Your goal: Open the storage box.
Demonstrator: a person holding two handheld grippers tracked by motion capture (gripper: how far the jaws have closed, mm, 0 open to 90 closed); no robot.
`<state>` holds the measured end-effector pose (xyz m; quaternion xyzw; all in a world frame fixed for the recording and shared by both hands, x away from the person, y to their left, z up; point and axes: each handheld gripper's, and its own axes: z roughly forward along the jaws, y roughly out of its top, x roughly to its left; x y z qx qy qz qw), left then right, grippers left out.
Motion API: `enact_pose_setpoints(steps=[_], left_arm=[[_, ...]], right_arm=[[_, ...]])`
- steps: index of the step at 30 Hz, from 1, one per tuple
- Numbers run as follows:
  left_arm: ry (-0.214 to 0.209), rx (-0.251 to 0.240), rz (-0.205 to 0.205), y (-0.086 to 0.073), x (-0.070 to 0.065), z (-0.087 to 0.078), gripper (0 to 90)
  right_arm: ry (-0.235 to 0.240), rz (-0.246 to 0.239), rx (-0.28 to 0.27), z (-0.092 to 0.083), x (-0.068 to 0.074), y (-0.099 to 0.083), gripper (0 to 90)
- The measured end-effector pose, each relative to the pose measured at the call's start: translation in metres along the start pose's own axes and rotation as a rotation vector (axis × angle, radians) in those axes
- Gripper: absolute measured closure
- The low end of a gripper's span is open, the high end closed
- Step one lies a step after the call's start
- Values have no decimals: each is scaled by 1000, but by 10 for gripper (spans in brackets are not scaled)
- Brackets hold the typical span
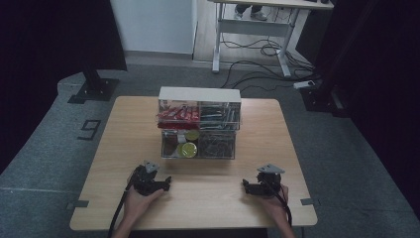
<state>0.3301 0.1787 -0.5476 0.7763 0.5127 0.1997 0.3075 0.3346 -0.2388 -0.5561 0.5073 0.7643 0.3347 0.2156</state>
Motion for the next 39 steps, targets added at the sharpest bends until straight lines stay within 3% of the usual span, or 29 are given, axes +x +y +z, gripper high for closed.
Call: enact_pose_setpoints(steps=[16, 23, 29, 39], left_arm=[[3, -7, -3, -1, 1, -1, 160], [-6, -45, -52, -5, 6, -11, 332], [13, -114, -91, -1, 10, -30, 449], [-7, -167, -112, 4, 18, -54, 657]], right_arm=[[-4, 4, 0, 0, 0, 0, 65], [-1, 2, -1, 1, -1, 1, 70], [3, -2, -2, 1, -1, 1, 74], [3, -3, -5, 1, -1, 1, 86]])
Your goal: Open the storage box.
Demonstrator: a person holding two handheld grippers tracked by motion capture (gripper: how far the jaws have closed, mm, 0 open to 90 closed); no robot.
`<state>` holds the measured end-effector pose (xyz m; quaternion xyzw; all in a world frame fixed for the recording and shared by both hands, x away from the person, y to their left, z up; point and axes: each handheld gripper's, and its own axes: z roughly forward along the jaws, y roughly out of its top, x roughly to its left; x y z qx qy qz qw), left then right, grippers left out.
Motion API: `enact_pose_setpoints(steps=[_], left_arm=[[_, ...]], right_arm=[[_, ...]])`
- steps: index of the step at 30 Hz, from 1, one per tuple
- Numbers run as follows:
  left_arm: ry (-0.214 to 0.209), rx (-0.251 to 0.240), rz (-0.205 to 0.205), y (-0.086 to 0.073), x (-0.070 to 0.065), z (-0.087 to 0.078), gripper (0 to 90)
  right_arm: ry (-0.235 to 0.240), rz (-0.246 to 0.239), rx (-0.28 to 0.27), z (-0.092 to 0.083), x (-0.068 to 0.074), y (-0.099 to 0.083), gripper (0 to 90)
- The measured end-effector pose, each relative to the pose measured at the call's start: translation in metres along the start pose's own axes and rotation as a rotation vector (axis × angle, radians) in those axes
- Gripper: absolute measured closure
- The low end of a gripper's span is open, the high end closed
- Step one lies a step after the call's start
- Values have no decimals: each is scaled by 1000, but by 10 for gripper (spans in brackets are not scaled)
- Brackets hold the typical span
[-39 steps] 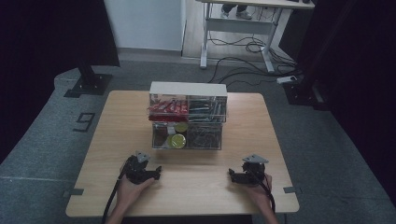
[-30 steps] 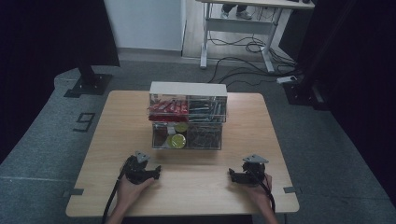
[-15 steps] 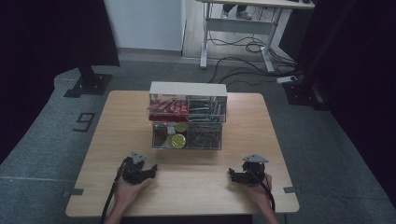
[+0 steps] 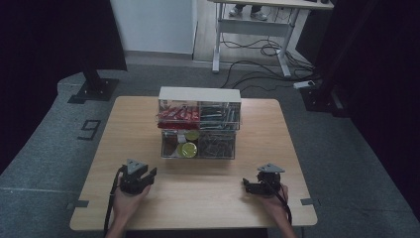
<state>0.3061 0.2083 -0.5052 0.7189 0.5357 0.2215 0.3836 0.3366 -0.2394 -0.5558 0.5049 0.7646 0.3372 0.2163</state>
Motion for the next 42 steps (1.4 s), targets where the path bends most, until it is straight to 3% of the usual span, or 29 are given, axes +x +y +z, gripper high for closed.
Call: enact_pose_setpoints(steps=[8, 13, 27, 42], left_arm=[[-33, -28, 1, 14, 4, -17, 827], [-69, -68, -5, 31, 4, -30, 896], [-134, -129, 54, 85, -20, -51, 900], [-164, -139, 79, 110, -33, -54, 900]], right_arm=[[-3, 2, -3, 0, 0, 0, 99], [-5, 5, -5, 0, 0, 0, 107], [-9, 9, -8, -1, 0, 0, 121], [-12, 11, -10, -1, -1, 0, 127]])
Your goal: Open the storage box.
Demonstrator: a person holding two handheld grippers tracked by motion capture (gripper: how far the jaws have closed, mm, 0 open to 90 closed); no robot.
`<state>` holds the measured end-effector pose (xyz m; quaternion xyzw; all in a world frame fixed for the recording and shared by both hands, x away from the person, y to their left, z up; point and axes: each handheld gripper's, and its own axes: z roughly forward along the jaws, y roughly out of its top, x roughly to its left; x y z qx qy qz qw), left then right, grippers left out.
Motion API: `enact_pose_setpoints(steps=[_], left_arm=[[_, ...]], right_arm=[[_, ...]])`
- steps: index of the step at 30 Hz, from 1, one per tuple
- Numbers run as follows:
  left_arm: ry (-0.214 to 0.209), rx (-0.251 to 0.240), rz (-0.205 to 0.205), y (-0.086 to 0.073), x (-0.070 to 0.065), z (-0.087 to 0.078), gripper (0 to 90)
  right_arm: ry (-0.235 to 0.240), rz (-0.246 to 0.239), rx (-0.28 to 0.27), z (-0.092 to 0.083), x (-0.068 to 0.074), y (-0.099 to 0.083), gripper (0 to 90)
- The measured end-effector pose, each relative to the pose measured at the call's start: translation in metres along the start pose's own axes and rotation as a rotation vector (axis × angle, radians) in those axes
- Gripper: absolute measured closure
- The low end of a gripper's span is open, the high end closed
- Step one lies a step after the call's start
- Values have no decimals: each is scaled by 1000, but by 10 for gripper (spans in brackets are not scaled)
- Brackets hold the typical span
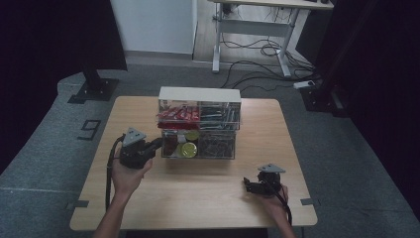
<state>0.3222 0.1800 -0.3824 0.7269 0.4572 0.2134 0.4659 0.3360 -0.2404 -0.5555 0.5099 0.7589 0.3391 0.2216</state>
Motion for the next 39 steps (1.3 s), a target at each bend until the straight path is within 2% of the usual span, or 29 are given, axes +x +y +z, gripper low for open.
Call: enact_pose_setpoints(steps=[10, 17, 39], left_arm=[[-23, -3, 7, 14, -5, 3, 900], [-26, -5, 13, 19, -7, 4, 900], [-71, -1, 12, 39, -11, 17, 900]], right_arm=[[-1, 1, 0, 0, 0, 0, 129], [-1, 0, -1, 0, 0, 0, 129], [-1, 2, -1, 0, 0, 0, 130]])
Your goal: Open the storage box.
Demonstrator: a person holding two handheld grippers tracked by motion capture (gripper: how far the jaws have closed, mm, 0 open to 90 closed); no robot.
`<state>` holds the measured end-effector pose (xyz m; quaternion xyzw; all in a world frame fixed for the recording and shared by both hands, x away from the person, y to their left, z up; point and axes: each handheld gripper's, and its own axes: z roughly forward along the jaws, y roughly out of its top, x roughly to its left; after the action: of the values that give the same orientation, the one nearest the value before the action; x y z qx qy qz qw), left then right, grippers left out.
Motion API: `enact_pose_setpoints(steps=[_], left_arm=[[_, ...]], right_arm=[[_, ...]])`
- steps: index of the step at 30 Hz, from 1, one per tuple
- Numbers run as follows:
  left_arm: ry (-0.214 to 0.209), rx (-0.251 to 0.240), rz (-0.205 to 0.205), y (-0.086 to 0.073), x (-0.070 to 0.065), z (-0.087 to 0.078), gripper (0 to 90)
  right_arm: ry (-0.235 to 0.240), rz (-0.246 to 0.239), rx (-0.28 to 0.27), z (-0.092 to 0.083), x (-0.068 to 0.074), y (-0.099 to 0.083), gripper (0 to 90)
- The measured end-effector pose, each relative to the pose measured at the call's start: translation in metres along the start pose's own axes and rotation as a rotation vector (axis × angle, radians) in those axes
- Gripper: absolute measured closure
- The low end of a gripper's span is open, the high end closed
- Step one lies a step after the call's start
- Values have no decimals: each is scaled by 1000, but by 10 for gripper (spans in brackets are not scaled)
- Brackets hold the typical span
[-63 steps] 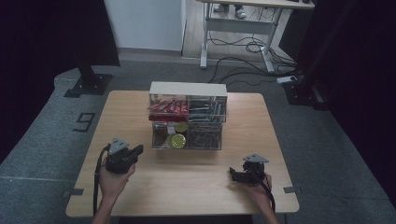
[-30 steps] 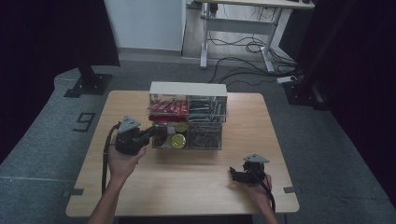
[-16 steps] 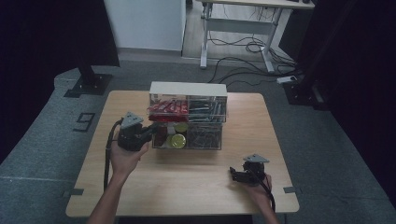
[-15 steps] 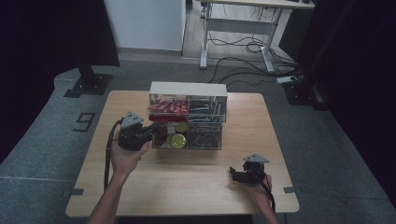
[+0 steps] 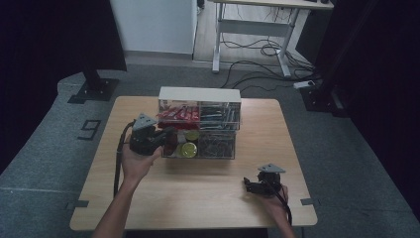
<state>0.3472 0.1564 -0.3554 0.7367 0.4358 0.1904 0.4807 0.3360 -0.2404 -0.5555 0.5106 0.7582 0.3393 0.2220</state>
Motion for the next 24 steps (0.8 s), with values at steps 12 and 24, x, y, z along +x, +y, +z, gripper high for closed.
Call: enact_pose_setpoints(steps=[12, 24], left_arm=[[-23, 5, -23, 6, 3, 9, 900], [-22, 14, -23, 12, 3, 14, 900]], right_arm=[[1, -1, 1, 0, 0, 0, 130], [1, -1, 0, 0, 0, 0, 130]])
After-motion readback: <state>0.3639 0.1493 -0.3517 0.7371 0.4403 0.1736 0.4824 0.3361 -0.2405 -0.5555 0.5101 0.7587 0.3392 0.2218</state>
